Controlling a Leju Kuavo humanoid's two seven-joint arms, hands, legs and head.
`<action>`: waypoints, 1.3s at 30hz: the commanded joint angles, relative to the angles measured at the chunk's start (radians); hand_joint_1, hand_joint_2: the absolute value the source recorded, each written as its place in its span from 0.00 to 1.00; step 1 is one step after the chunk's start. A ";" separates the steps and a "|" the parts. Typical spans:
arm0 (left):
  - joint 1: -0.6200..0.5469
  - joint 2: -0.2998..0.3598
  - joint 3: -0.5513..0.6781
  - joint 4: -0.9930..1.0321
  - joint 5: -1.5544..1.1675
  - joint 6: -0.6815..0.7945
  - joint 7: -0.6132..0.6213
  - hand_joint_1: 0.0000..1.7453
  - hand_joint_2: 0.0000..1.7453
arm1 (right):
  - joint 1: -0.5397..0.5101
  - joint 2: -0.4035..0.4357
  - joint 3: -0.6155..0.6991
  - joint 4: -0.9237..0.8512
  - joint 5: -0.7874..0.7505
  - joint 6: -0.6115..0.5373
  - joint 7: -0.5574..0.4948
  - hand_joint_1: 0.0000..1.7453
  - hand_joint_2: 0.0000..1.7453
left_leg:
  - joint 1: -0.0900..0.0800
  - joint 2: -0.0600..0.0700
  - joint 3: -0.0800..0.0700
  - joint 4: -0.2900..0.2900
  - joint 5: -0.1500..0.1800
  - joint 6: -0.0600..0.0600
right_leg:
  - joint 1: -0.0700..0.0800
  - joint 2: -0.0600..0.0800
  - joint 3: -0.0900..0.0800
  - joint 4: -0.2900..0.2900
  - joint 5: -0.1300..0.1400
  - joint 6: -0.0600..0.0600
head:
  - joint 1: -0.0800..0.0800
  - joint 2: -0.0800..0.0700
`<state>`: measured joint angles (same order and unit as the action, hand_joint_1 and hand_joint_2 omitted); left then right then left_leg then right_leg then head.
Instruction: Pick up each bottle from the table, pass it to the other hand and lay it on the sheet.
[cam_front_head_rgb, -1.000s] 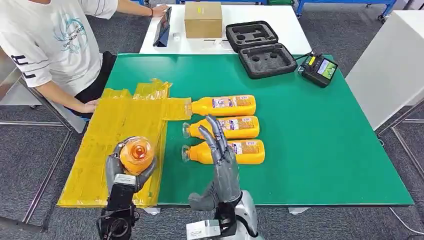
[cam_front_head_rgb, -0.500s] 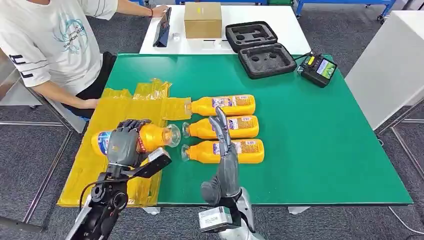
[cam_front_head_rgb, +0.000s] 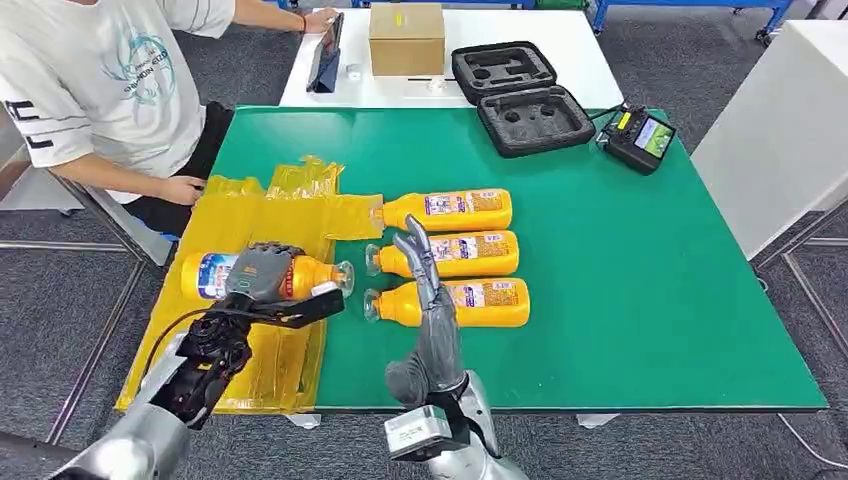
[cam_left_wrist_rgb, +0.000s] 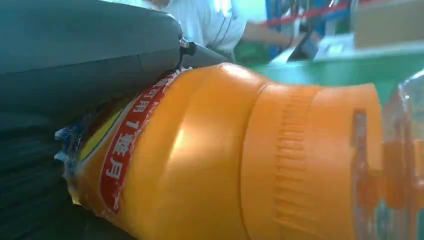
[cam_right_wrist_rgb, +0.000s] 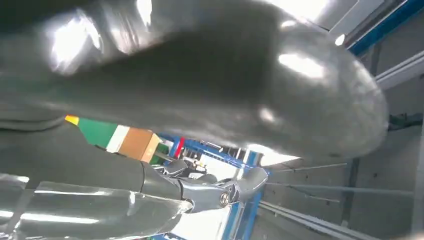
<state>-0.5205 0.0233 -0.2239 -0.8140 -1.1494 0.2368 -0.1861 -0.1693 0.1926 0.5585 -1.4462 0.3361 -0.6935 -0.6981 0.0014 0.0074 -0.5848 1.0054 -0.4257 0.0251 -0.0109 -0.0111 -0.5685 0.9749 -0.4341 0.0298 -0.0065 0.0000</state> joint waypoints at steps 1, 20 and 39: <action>-0.163 0.026 -0.030 0.285 0.040 -0.079 0.038 1.00 1.00 | -0.043 -0.020 0.013 0.085 -0.009 -0.005 0.000 0.00 0.00 | 0.002 -0.001 0.000 0.000 0.000 -0.002 | 0.002 0.000 0.001 0.000 0.000 -0.001 | 0.000 0.000; -0.153 0.003 -0.008 0.354 0.101 -0.126 0.003 0.00 0.00 | -0.037 -0.037 0.004 0.111 -0.036 0.010 0.000 0.00 0.00 | 0.001 0.000 0.001 -0.001 0.000 -0.001 | 0.000 0.001 0.002 -0.001 0.000 -0.001 | 0.000 0.000; -0.144 -0.095 0.388 0.296 0.859 -0.415 -0.248 0.00 0.00 | -0.033 -0.016 -0.023 0.187 -0.009 0.022 0.000 0.00 0.00 | 0.001 -0.003 0.002 -0.001 0.003 0.000 | 0.001 -0.001 0.003 -0.002 0.002 0.000 | 0.000 0.000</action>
<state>-0.6811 -0.0122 -0.0341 -0.5298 -0.4874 -0.1457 -0.4200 -0.1799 0.1705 0.5600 -1.3520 0.3105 -0.6886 -0.6981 0.0012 0.0040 -0.5834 1.0052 -0.4228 0.0256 -0.0111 -0.0138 -0.5657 0.9747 -0.4323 0.0303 -0.0065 0.0000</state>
